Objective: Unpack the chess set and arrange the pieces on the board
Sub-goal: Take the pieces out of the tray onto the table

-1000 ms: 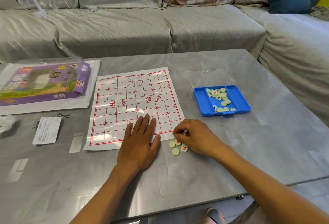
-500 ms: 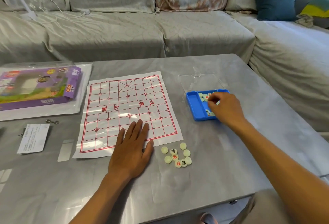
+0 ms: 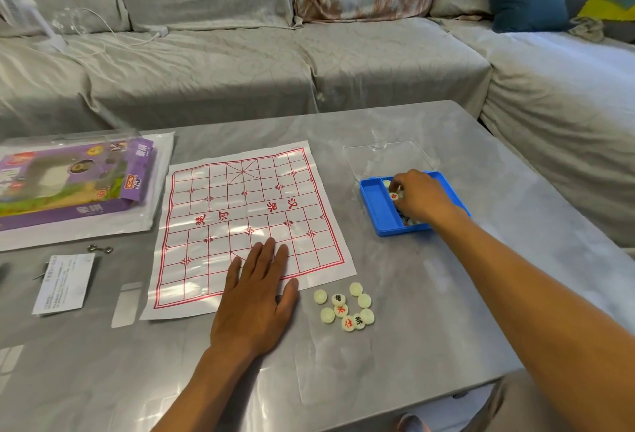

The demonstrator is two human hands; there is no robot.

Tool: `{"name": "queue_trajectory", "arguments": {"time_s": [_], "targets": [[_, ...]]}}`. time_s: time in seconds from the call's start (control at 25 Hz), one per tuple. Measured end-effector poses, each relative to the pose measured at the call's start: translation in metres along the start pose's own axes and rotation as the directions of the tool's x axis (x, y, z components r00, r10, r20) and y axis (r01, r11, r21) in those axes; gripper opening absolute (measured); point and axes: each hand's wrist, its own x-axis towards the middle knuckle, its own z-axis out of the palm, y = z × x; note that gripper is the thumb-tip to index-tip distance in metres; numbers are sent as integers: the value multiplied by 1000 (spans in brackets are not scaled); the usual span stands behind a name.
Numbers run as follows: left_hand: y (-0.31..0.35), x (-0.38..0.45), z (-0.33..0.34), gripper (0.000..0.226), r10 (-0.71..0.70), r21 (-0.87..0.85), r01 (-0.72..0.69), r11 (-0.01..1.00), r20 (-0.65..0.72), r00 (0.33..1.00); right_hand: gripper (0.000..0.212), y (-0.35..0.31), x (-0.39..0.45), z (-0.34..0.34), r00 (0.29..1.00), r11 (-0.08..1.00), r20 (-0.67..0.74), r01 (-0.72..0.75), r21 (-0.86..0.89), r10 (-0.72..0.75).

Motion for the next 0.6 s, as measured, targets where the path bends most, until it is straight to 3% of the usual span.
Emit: {"name": "queue_trajectory", "arguments": {"time_s": [0.28, 0.4, 0.6], "targets": [[1, -1, -1, 79, -6, -14, 7, 1000, 2, 1000, 27, 3, -1, -4, 995, 994, 30, 90, 65, -92], [1, -1, -2, 82, -2, -15, 2, 1000, -6, 1000, 28, 0, 3, -6, 994, 996, 62, 87, 13, -87], [1, -1, -2, 83, -4, -5, 4, 1000, 1, 1000, 24, 0, 2, -1, 997, 997, -12, 78, 16, -78]]}}
